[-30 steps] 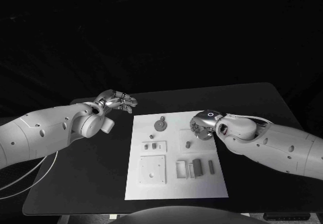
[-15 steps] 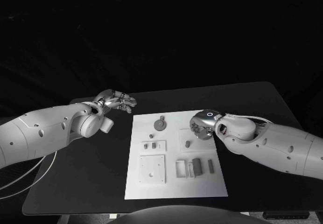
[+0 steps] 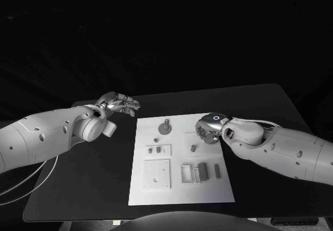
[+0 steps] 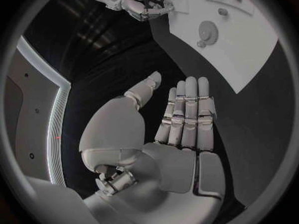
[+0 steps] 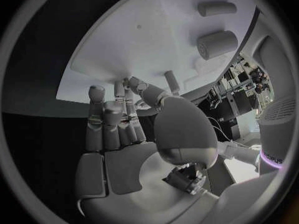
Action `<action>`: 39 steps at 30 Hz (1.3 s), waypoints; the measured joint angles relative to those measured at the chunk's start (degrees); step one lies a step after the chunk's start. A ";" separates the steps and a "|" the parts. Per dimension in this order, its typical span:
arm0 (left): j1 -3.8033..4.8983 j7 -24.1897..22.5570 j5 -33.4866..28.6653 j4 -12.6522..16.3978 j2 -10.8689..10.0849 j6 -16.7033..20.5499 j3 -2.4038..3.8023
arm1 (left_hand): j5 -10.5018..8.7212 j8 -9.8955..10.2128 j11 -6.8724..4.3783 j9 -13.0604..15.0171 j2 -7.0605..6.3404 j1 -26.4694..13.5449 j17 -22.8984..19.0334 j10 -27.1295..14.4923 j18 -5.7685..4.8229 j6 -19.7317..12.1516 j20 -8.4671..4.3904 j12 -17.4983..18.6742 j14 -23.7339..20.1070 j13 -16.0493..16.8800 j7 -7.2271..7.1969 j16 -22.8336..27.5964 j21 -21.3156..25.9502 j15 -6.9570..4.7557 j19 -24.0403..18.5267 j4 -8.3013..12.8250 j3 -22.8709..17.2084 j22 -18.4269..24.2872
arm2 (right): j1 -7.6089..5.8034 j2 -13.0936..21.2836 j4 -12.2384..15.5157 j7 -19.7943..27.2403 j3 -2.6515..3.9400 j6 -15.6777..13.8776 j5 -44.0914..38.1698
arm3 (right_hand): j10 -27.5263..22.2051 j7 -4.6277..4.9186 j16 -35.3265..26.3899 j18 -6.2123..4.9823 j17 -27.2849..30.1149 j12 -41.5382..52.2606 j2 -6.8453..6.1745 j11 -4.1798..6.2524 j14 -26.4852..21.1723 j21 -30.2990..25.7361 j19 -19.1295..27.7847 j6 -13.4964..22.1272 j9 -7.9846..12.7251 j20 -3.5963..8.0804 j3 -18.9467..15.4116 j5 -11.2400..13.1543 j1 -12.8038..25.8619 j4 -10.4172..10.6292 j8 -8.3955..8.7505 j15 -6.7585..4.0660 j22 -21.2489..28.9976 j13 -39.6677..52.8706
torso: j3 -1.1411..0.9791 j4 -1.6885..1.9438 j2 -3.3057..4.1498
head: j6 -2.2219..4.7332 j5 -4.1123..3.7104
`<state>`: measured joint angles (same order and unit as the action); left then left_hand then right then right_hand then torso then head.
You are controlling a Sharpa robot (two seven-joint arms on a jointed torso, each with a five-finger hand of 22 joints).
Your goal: Assemble the parts on the task board
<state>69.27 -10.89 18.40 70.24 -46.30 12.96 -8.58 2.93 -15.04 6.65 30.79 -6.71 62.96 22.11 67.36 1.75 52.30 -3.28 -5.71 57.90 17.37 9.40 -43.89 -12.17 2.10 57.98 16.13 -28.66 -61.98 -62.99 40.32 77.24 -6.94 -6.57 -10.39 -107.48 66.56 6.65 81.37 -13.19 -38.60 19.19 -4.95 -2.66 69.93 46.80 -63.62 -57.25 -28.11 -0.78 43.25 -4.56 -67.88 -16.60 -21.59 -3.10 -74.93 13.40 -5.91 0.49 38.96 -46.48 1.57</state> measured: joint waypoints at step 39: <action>-0.01 0.04 0.08 -0.86 -0.01 0.11 0.00 | 0.00 0.00 0.20 -0.09 0.00 0.00 0.54 -0.20 -0.20 0.00 -0.19 0.00 0.24 -0.16 0.00 0.22 0.00 -0.25 0.20 0.00 0.00 -0.11 | -0.37 3.43 6.65 -1.48 3.36 -1.69 -0.41 | 0.53 -0.12 0.00 0.40 -0.01 -0.14 -0.03 0.50 0.58 0.00 -0.90 -0.41 -0.83 0.27 0.23 0.07 0.01 0.24 -0.23 -0.53 0.00 0.02 | 0.00 -0.02 -0.02 | 0.04 0.26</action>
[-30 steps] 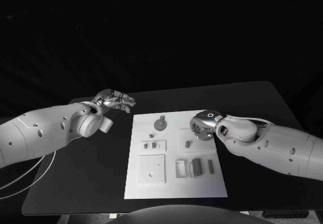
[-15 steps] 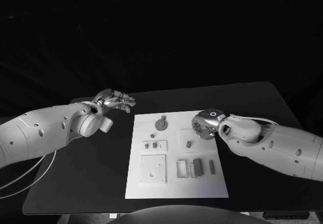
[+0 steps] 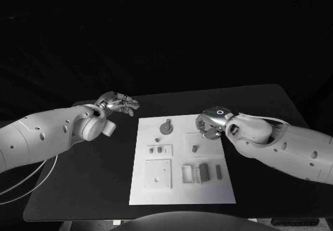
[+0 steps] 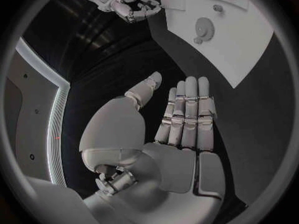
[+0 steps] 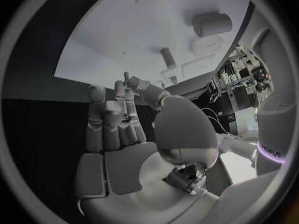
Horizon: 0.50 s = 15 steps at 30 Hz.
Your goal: Assemble the parts on the task board
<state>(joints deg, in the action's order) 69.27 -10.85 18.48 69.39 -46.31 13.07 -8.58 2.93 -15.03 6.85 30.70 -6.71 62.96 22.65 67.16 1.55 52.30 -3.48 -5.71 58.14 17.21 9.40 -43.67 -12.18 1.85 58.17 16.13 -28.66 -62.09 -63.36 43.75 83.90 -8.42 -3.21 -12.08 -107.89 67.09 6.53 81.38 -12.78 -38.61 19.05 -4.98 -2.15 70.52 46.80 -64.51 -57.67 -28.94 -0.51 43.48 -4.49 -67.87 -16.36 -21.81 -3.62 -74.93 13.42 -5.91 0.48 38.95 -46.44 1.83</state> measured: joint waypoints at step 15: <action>-0.01 -0.03 0.01 -1.71 1.12 0.23 0.00 | 0.00 0.00 0.01 -0.05 0.00 0.00 0.22 -0.41 0.62 0.00 -0.21 0.00 0.20 -0.12 0.00 0.00 0.00 0.20 0.21 0.00 0.00 -0.03 | -0.08 -5.57 5.63 0.61 -0.38 0.59 2.59 | 0.12 -0.03 -0.21 0.00 0.00 0.03 -0.23 -0.11 0.19 0.00 -0.09 0.05 -0.11 -0.11 0.17 0.06 0.23 -0.17 -0.26 0.20 0.00 0.00 | 0.15 -0.04 -0.13 | -0.14 2.70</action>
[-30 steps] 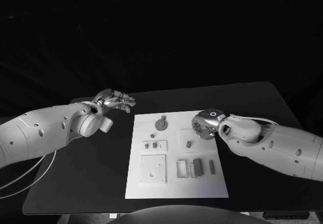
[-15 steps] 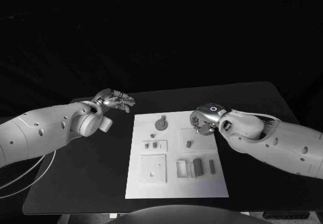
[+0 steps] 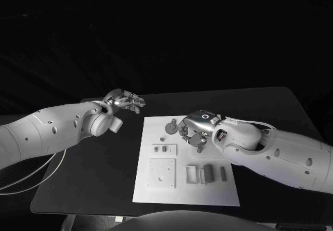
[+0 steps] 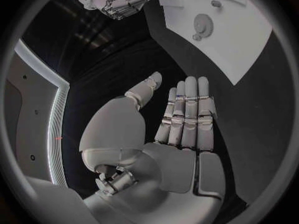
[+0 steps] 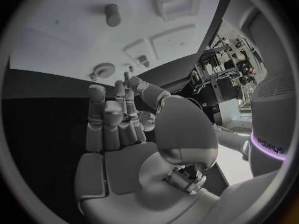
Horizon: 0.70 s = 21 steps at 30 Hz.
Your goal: Assemble the parts on the task board
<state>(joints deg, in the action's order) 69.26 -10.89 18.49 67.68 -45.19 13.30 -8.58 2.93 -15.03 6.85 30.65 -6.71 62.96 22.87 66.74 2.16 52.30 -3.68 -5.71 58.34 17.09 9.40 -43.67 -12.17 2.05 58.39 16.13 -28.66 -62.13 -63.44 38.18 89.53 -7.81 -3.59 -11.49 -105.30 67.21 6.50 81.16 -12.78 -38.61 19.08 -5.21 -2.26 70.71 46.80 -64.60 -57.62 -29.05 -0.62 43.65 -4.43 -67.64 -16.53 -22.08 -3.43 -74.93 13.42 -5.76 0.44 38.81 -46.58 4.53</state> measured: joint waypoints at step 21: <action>0.01 0.04 0.01 -1.69 2.24 0.36 -0.01 | 0.00 -0.12 0.20 -0.06 -0.03 0.49 0.41 -0.20 -0.40 0.00 0.01 0.00 0.00 -0.13 0.00 0.22 0.00 0.01 -0.01 0.00 0.00 -0.09 | 3.80 -8.31 -1.88 1.37 -5.58 2.76 0.11 | 0.07 0.07 -0.24 0.00 0.00 -0.01 0.18 -0.06 -0.15 0.00 0.01 0.09 -0.21 -0.03 -0.01 0.17 0.43 0.00 0.01 -0.13 0.00 0.03 | 0.46 -0.06 -0.20 | -0.04 2.07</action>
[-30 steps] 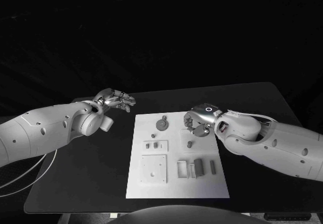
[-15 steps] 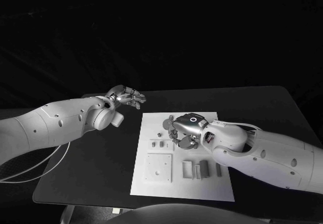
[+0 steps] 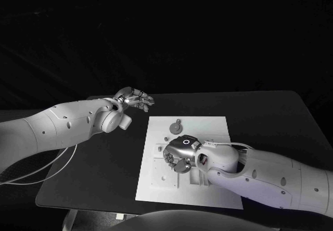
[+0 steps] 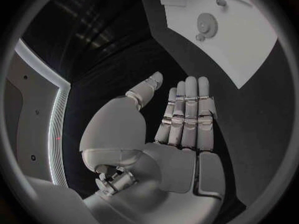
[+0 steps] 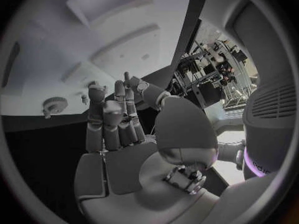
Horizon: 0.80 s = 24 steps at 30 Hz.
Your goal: Assemble the parts on the task board
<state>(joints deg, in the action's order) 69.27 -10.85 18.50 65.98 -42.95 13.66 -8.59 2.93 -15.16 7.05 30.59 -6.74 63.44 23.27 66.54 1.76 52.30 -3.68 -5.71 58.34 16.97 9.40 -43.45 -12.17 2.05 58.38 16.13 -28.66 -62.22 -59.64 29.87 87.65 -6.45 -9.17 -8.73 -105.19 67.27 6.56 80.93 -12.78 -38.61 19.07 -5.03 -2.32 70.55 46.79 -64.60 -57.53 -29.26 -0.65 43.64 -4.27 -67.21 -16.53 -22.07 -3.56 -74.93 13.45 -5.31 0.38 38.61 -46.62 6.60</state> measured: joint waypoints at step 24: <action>0.00 0.10 0.12 0.03 0.56 0.07 0.01 | 0.00 -0.11 -0.01 -0.01 0.00 0.00 0.16 0.00 -0.10 0.00 0.00 0.00 0.00 -0.04 0.00 0.23 0.00 0.00 0.00 0.00 0.00 -0.04 | 0.73 -0.92 -3.08 0.40 -1.04 1.48 -1.52 | 0.00 0.01 0.00 0.00 0.00 -0.53 0.21 0.00 -0.09 0.00 0.31 0.02 -0.31 0.08 0.09 -0.23 -0.22 -0.25 0.17 0.03 0.00 0.00 | -0.10 -0.01 0.05 | -1.19 1.57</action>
<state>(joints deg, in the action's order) 69.27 -10.75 18.62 66.01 -42.38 13.73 -8.58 2.93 -15.26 7.05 30.57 -6.74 63.44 23.44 66.54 1.66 52.30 -3.67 -5.71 58.33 16.92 9.40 -43.22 -12.18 2.06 58.37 16.13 -28.66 -62.26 -58.91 28.95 84.57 -6.05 -10.21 -7.25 -106.71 67.28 6.58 80.93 -12.78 -38.61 18.54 -4.82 -2.33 70.47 46.79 -64.29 -57.51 -29.56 -0.57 43.73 -4.49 -67.43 -16.78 -21.90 -3.53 -74.93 13.45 -5.41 0.37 38.66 -47.81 8.17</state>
